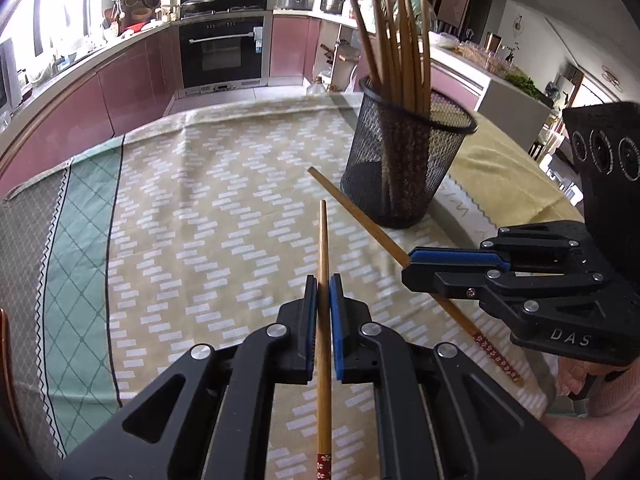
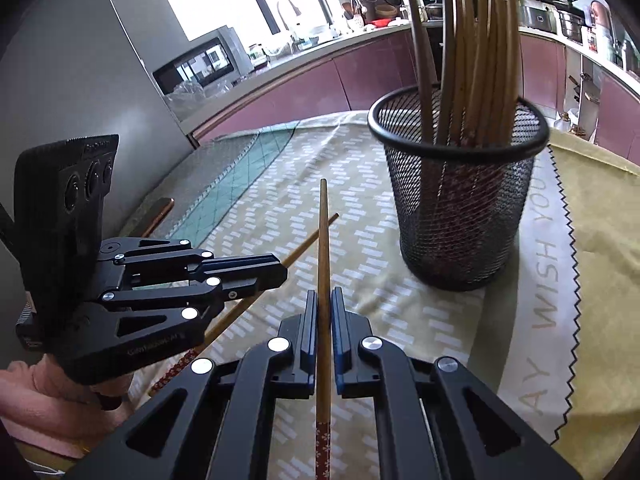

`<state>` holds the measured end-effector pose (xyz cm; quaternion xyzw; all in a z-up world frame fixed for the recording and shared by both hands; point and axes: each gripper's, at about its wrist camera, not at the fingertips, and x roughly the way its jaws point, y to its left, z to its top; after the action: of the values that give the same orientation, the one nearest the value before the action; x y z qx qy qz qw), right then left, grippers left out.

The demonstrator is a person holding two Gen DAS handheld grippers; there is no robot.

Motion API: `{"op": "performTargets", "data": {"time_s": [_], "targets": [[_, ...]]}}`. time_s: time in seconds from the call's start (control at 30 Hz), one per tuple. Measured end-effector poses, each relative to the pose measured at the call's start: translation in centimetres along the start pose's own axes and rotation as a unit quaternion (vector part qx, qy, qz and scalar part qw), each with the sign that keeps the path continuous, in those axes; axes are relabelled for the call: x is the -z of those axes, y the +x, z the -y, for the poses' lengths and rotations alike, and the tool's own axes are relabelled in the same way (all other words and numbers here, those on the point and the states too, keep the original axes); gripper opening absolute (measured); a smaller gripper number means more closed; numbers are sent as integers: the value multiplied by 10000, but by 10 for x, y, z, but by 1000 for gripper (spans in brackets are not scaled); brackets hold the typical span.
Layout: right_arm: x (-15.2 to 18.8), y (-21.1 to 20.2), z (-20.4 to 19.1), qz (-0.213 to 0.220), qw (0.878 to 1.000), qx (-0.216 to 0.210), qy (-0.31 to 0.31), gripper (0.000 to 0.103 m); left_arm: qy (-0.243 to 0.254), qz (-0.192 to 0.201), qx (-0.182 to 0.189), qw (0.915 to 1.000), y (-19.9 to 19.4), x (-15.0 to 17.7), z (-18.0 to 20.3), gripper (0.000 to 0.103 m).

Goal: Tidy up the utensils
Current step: 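Lift the chopstick upright with the right gripper over the mesh holder while the left gripper lifts its own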

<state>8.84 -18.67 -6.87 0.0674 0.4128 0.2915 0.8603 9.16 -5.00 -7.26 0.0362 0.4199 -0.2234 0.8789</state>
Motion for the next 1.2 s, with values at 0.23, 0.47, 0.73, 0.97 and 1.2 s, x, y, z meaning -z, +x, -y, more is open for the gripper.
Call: {"op": "performTargets", "data": {"time_s": [0.23, 0.47, 0.73, 0.97, 1.2], "targets": [[-2, -25, 3, 329, 9993, -102, 112, 6, -35, 299, 222, 9993, -24, -10, 4, 7], [-5, -44, 7, 591, 9979, -160, 208, 6, -39, 487, 321, 9983, -39, -15, 9, 7], [-7, -56, 8, 768, 9966, -178, 232, 6, 17, 715, 398, 9966, -56, -20, 16, 7], [-11, -67, 7, 932, 9953, -184, 203, 6, 58, 869, 494, 9950, -69, -24, 22, 7], [-15, -76, 5, 1054, 9941, -181, 167, 6, 60, 954, 555, 9939, -76, -27, 27, 7]]}}
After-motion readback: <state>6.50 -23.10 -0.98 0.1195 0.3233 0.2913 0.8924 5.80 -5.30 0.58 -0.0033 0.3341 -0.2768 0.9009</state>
